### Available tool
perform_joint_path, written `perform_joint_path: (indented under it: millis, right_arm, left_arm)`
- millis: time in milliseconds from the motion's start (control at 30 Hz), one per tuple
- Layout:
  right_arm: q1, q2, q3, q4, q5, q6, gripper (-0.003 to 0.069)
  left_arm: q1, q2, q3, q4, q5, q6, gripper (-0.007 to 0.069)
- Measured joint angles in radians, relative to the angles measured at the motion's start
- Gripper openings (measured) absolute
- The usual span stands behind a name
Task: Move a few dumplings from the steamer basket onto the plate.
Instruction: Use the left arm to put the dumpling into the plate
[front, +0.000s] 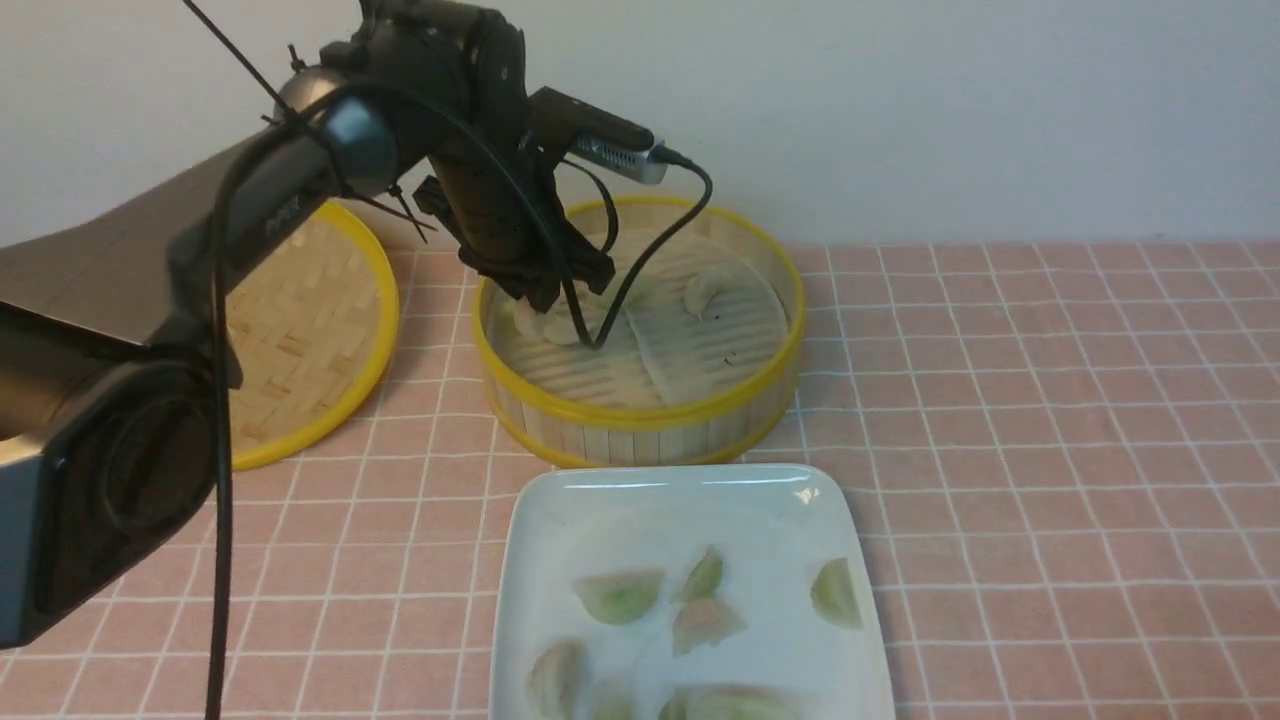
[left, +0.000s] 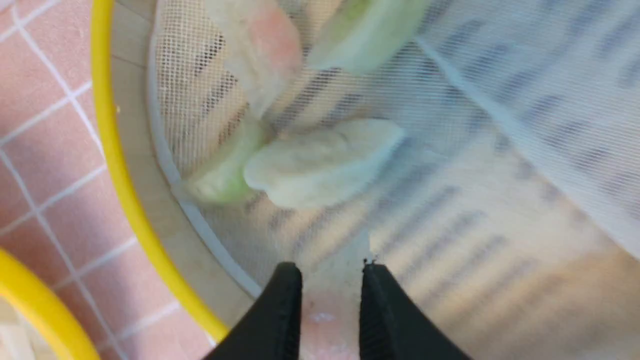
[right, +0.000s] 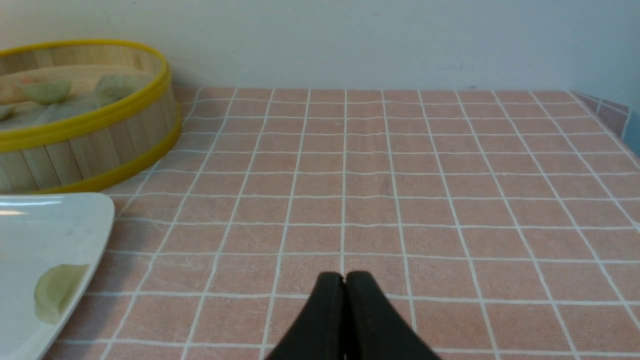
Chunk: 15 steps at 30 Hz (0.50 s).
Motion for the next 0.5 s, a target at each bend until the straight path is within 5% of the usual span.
perform_joint_path:
  millis: [200,500]
  right_arm:
    - [0.000,0.000,0.000,0.000,0.000,0.000,-0.0015]
    - [0.000,0.000,0.000,0.000,0.000,0.000,-0.0015]
  left_arm:
    - [0.000,-0.097,-0.024,-0.125,0.096,0.009,0.0121]
    - [-0.071,-0.255,0.327,-0.262,0.096,0.039,0.0121]
